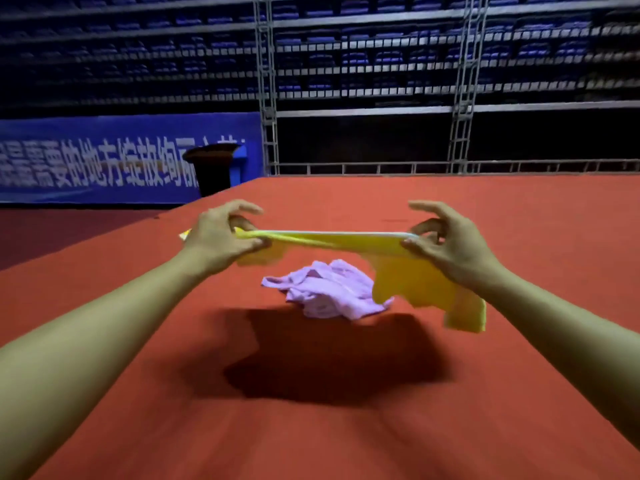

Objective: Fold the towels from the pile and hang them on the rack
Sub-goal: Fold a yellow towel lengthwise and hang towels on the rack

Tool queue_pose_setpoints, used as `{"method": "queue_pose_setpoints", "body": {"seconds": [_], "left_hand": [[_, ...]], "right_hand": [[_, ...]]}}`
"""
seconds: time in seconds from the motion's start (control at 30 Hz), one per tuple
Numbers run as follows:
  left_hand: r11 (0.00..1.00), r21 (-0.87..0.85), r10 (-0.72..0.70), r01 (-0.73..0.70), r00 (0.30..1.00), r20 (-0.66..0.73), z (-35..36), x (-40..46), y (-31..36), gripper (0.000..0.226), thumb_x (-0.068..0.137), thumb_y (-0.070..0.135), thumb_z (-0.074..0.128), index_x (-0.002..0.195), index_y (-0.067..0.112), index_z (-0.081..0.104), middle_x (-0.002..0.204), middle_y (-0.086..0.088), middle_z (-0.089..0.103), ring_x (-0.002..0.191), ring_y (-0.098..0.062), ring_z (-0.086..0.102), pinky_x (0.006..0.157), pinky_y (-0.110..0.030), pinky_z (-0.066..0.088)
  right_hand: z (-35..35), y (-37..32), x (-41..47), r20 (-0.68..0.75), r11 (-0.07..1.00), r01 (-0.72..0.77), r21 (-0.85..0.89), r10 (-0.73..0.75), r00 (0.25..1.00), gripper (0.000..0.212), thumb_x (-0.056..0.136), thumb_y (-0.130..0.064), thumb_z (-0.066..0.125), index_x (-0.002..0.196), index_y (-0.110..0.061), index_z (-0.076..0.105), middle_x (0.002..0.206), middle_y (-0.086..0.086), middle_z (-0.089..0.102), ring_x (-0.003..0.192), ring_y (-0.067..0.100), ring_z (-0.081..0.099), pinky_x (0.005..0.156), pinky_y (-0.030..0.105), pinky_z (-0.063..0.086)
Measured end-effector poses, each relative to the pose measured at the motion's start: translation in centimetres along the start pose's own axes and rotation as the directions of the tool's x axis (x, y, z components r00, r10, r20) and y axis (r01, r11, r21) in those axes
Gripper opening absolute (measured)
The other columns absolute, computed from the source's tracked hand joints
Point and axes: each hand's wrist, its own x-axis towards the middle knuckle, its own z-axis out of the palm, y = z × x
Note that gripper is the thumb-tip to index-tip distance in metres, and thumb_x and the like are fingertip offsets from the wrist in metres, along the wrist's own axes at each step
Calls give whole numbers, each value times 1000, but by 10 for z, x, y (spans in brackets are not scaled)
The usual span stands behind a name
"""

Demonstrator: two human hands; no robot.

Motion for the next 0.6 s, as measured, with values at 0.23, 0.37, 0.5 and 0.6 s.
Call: {"method": "queue_pose_setpoints", "body": {"seconds": [0.23, 0.37, 0.5, 0.6], "left_hand": [[953, 293, -176, 75, 924, 338, 56, -228, -89, 59, 66, 32, 81, 113, 50, 50, 86, 32, 66, 89, -10, 69, 78, -30, 53], [950, 293, -241, 108, 850, 468, 52, -287, -96, 41, 67, 67, 57, 107, 57, 54, 96, 44, 59, 84, 7, 60, 79, -23, 48], [953, 255, -267, 163, 847, 459, 46, -255, -98, 55, 73, 76, 39, 116, 45, 55, 94, 22, 69, 70, 3, 58, 76, -29, 49], [946, 264, -271, 188, 905, 329, 46, -228, -115, 46, 84, 64, 42, 116, 36, 59, 95, 13, 73, 75, -14, 67, 75, -35, 51]], "right_hand": [[57, 46, -219, 411, 972, -91, -217, 176, 895, 63, 81, -20, 79, 119, -60, 47, 92, -26, 69, 70, 5, 62, 66, 12, 45], [63, 35, -278, 627, 967, -72, -244, 213, 749, 47, 84, -70, 55, 128, -61, 41, 105, -33, 65, 89, -6, 65, 79, 16, 50], [81, 17, -239, 556, 978, -79, -192, 174, 812, 50, 87, -68, 50, 128, -39, 54, 94, -27, 67, 76, 3, 64, 66, 11, 44], [110, 15, -201, 473, 979, -139, -151, 195, 859, 32, 89, -42, 63, 120, -34, 58, 86, -16, 71, 73, 6, 65, 68, 20, 49]]}}
